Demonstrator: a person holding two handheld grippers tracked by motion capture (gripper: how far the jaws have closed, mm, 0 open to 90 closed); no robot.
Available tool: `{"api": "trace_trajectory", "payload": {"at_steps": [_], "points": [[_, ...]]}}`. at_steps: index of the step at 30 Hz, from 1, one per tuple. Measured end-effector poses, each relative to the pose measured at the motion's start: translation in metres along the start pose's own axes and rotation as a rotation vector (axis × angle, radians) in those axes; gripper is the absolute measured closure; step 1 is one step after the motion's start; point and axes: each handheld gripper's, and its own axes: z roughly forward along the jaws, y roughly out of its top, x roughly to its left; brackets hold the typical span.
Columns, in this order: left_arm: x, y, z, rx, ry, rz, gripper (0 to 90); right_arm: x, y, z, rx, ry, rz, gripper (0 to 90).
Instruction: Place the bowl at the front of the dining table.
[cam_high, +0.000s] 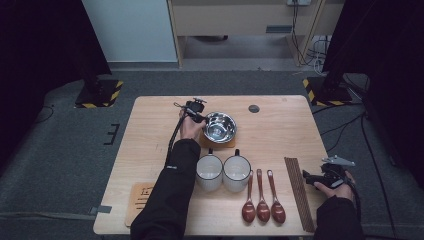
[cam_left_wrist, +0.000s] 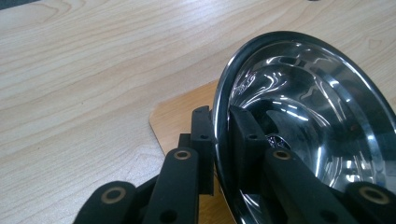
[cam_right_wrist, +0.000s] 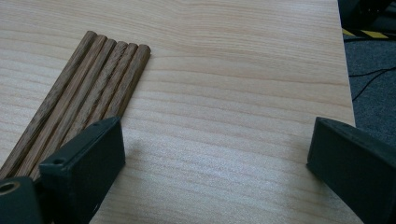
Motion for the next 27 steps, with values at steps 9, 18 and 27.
{"api": "trace_trajectory", "payload": {"at_steps": [9, 18, 27], "points": [[0.007, -0.011, 0.005, 0.020, 0.008, -0.015, 77.8, 0.000, 0.000, 0.000, 0.000, 0.000, 0.000, 4.1], [0.007, -0.015, 0.011, 0.040, 0.025, 0.001, 74.0, 0.000, 0.000, 0.000, 0.000, 0.000, 0.003, 4.1], [0.005, -0.012, 0.004, -0.003, 0.019, 0.010, 49.5, 0.000, 0.000, 0.000, 0.000, 0.000, 0.000, 4.1]]}}
